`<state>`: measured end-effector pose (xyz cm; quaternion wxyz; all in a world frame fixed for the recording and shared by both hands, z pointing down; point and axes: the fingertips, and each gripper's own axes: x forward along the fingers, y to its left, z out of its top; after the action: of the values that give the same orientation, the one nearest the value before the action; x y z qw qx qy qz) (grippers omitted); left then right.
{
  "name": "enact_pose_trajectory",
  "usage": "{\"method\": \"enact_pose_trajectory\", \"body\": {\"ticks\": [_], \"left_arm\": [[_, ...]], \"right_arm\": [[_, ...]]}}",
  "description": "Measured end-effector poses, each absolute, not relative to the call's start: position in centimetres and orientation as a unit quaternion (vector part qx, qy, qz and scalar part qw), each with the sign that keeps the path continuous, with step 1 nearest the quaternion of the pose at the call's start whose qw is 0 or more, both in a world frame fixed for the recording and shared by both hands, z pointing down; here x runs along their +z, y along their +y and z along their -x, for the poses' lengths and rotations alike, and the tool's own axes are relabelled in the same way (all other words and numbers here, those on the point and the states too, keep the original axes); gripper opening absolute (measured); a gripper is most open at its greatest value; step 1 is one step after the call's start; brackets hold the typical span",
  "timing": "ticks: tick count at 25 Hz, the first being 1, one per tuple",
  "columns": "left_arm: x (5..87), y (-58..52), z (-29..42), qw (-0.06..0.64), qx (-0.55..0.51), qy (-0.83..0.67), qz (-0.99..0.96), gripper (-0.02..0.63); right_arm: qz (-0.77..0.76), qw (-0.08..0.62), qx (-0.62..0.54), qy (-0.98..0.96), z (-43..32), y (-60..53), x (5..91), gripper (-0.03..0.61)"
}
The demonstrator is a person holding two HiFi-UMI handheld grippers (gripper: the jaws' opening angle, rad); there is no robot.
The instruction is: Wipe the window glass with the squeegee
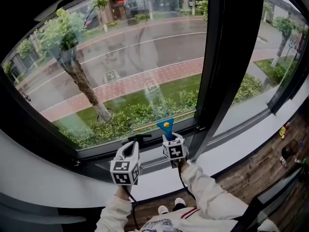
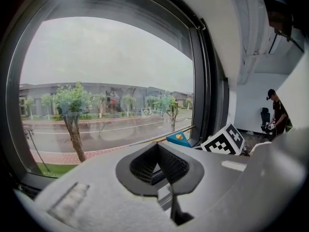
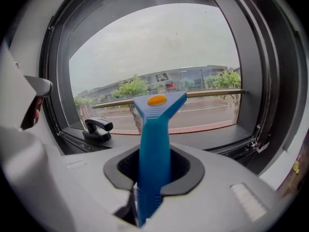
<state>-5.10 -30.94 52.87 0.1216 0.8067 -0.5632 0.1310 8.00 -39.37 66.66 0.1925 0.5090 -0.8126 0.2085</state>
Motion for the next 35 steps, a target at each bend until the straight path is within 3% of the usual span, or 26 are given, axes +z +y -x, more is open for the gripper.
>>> {"method": "enact_pose_trajectory", "body": {"ticks": [28, 35], "left_arm": [[54.8, -29.6, 5.4, 0.142, 0.136, -0.566, -0.8, 0.003], [55.6, -29.0, 6.0, 0.15, 0.137, -0.577, -0.791, 0.003]], "right_arm": [[-0.493, 0.266, 0.239, -0.793, -7.4, -39.0, 67.7, 0.092], [-0.489, 0.255, 0.227, -0.802, -7.4, -38.5, 67.8, 0.089]]}}
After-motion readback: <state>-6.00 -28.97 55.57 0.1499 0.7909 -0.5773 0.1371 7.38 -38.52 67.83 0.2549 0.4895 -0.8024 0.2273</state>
